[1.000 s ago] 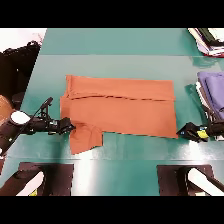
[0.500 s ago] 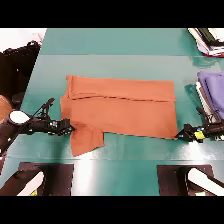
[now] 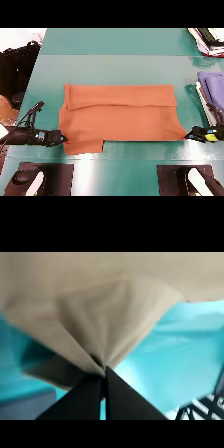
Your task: Fold the shirts.
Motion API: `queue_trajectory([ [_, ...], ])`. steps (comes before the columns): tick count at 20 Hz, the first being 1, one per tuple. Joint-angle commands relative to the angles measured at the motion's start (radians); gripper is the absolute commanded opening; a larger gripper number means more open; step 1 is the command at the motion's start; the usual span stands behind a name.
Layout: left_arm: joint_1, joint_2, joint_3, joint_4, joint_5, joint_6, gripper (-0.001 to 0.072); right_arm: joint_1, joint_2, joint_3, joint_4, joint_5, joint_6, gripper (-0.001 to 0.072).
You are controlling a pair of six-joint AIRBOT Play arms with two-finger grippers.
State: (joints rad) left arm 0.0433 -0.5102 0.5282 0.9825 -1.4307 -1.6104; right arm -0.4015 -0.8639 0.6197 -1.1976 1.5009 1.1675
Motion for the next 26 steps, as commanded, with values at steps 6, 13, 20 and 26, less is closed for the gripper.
queue_trajectory([
  [6, 0.000, -0.149, 0.209, 0.006, 0.171, 0.039, 0.0023, 0.186, -0.140, 0.335, -0.053, -0.016, 0.065, 0.0012],
  [13, 0.000, -0.619, 0.313, 0.005, 0.546, 0.074, 0.0025, 0.375, -0.555, 0.676, -0.051, -0.165, 0.108, 0.0013],
  [20, 0.000, -0.758, 0.393, 0.003, 0.579, 0.074, 0.0592, 0.380, -0.806, 0.921, 0.031, -0.128, 0.108, 0.0458],
  [26, 0.000, -0.756, 0.483, -0.032, 0.403, 0.171, 0.0026, 0.213, -0.808, 0.893, 0.108, -0.034, 0.080, 0.0457],
])
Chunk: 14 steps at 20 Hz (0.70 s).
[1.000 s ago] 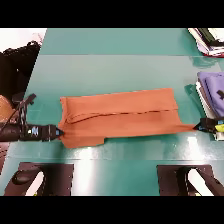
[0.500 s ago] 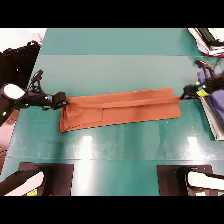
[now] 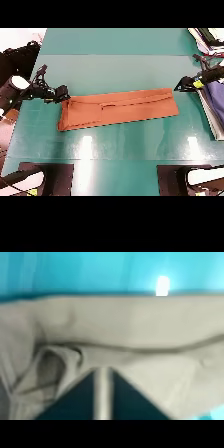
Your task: Fold the shirts.
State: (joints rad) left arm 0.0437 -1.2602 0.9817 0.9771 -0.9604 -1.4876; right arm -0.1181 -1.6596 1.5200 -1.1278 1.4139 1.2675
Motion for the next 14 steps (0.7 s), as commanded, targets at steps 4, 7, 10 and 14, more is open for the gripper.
queue_trajectory([
  [4, 0.000, -0.006, 0.030, -0.120, -0.068, 0.049, 0.0025, -0.157, -0.023, -0.161, 0.140, 0.047, -0.093, 0.0459],
  [7, -0.042, -0.007, 0.029, -0.133, -0.053, 0.048, 0.0025, -0.145, -0.059, -0.245, 0.223, 0.002, -0.128, 0.0459],
  [10, -0.153, -0.009, 0.029, -0.132, 0.022, 0.048, 0.0025, -0.098, -0.090, -0.253, 0.251, -0.041, -0.134, 0.0447],
  [14, -0.292, -0.031, 0.034, -0.138, 0.184, 0.016, 0.0024, -0.040, -0.101, -0.189, 0.303, -0.030, -0.154, 0.0151],
])
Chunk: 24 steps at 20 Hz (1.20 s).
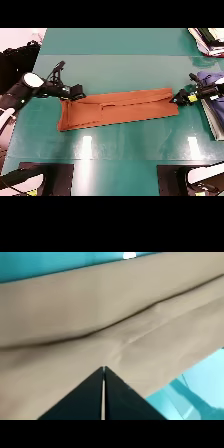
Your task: Fold the shirts.
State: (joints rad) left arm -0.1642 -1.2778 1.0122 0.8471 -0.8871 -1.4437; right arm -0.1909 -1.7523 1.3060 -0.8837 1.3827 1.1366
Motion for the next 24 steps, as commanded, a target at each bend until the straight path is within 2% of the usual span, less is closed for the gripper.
queue_trajectory([
  [1, -0.119, -0.036, 0.017, -0.011, 0.136, -0.045, 0.0024, 0.049, -0.009, 0.050, 0.064, 0.021, -0.042, 0.0048],
  [2, -0.151, -0.065, 0.039, -0.011, 0.144, -0.049, 0.0023, 0.063, -0.008, 0.078, 0.067, 0.047, -0.049, 0.0013],
  [5, -0.247, -0.189, 0.158, -0.010, 0.143, -0.049, 0.0024, 0.108, 0.032, 0.177, 0.106, 0.114, -0.046, 0.0013],
  [12, -0.380, -0.460, 0.343, -0.011, 0.119, -0.053, 0.0024, 0.262, 0.249, 0.348, 0.188, 0.111, 0.038, 0.0013],
  [19, -0.380, -0.490, 0.344, 0.020, 0.089, -0.076, 0.0024, 0.402, 0.289, 0.441, 0.290, 0.097, 0.068, 0.0013],
  [24, -0.290, -0.414, 0.359, 0.042, 0.017, -0.075, 0.0024, 0.507, 0.289, 0.446, 0.291, 0.063, 0.058, 0.0013],
])
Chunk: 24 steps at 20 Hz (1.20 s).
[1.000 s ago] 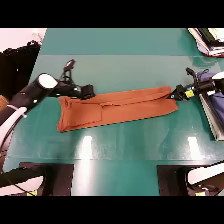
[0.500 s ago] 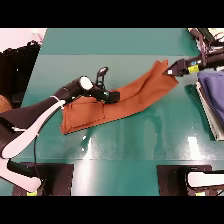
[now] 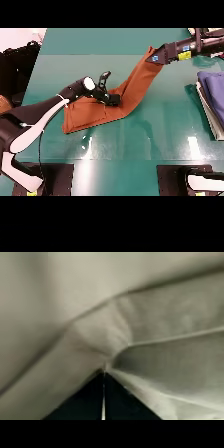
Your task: Fold the shirts.
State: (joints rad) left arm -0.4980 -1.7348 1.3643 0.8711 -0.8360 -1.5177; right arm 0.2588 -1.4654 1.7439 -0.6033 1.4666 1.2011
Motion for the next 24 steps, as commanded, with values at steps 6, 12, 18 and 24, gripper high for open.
queue_trajectory([
  [6, 0.301, 0.336, 0.007, 0.187, -0.085, 0.007, 0.0025, 0.297, -0.029, 0.008, 0.009, -0.199, -0.043, 0.0013],
  [12, 0.512, 0.543, 0.008, 0.259, -0.135, 0.006, 0.0025, 0.624, -0.240, 0.008, 0.009, -0.381, -0.138, 0.0179],
  [18, 0.550, 0.560, 0.008, 0.259, -0.206, 0.007, 0.0025, 0.666, -0.308, 0.007, -0.040, -0.264, -0.192, 0.0307],
  [24, 0.550, 0.559, 0.008, 0.259, -0.261, 0.007, 0.0025, 0.405, -0.194, -0.187, -0.239, -0.190, -0.085, 0.0303],
])
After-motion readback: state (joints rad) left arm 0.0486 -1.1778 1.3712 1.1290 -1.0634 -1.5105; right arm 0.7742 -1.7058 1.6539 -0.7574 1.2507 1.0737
